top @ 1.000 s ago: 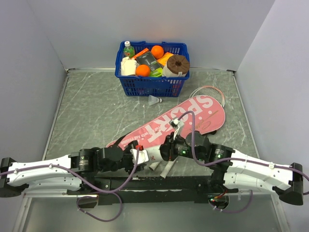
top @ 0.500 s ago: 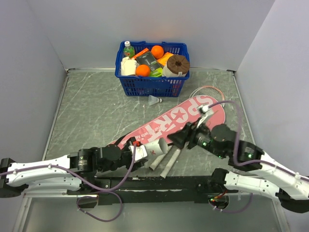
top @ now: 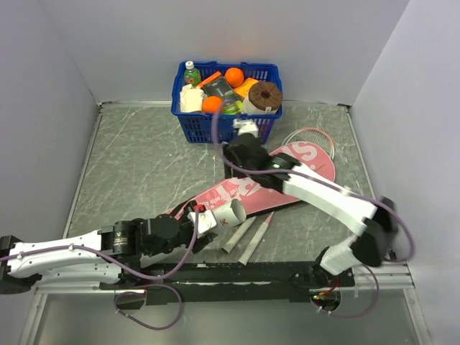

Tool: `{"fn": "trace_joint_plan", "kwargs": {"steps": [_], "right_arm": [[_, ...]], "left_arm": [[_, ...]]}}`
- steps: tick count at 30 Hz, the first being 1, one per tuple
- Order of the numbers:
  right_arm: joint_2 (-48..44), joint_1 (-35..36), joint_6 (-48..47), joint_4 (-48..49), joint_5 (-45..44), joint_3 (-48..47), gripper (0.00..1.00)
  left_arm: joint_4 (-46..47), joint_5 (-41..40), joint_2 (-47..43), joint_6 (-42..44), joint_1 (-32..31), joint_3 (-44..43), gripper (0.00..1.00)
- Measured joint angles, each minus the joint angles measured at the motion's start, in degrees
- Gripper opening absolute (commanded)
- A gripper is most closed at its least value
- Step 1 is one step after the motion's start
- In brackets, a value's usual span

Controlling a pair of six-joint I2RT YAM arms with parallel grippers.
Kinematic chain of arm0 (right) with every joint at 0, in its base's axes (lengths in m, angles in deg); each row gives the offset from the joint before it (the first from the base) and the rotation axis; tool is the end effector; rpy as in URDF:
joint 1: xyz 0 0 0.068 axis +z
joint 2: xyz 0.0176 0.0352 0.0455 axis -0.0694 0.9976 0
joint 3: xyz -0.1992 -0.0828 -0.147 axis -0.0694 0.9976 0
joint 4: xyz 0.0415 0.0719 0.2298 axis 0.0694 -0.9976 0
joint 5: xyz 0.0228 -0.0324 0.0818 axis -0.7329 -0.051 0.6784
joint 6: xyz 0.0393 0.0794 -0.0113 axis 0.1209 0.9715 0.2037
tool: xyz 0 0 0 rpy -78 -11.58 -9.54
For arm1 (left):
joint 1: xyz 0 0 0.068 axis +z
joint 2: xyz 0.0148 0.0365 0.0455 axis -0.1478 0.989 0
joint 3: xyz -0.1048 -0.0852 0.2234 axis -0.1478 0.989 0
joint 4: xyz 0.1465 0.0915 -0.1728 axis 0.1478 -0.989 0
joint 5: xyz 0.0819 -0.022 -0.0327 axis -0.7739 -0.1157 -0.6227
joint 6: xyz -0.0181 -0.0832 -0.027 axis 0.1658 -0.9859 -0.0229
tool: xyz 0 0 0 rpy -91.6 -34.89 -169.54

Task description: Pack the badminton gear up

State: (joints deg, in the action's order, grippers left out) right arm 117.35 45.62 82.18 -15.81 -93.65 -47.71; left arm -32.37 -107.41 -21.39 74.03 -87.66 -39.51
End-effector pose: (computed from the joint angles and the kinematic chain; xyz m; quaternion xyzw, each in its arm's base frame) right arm 0.2356 0.2354 0.3070 -0.1041 0.8832 0.1439 0.4341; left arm 0.0625 -0.1874 0.2753 0.4569 0.6896 -0.2378 0.5091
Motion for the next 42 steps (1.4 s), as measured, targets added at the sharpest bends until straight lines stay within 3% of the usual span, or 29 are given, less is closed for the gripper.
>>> {"fn": "trace_joint_plan", "kwargs": {"steps": [6,12,20,31,42], "right_arm": [[17.57,-2.58,-3.1,2.25,1.68,-6.16,0.7],[30.82,-5.07,-6.1,3.63,3.32,-17.09,0.7],[42.99,-6.8,-8.87,2.97,-0.72,-30.36,0.69],[49.77,-6.95,-10.12,1.51,-11.8,-36.02,0.68],[53.57,-7.15,-11.15,1.22,-17.55,-40.96,0.6]], "left_arm": [[-0.98,0.31,-4.61,-0.31,-0.07,-0.07,0.01],[-0.87,5.88,-10.75,-0.37,-0.17,-0.04,0.01],[-0.42,8.94,-9.7,-0.15,-0.2,-0.07,0.01],[-0.37,9.33,-9.51,0.0,-0.22,-0.04,0.01],[-0.37,9.81,-9.53,0.02,-0.22,-0.02,0.01]]}}
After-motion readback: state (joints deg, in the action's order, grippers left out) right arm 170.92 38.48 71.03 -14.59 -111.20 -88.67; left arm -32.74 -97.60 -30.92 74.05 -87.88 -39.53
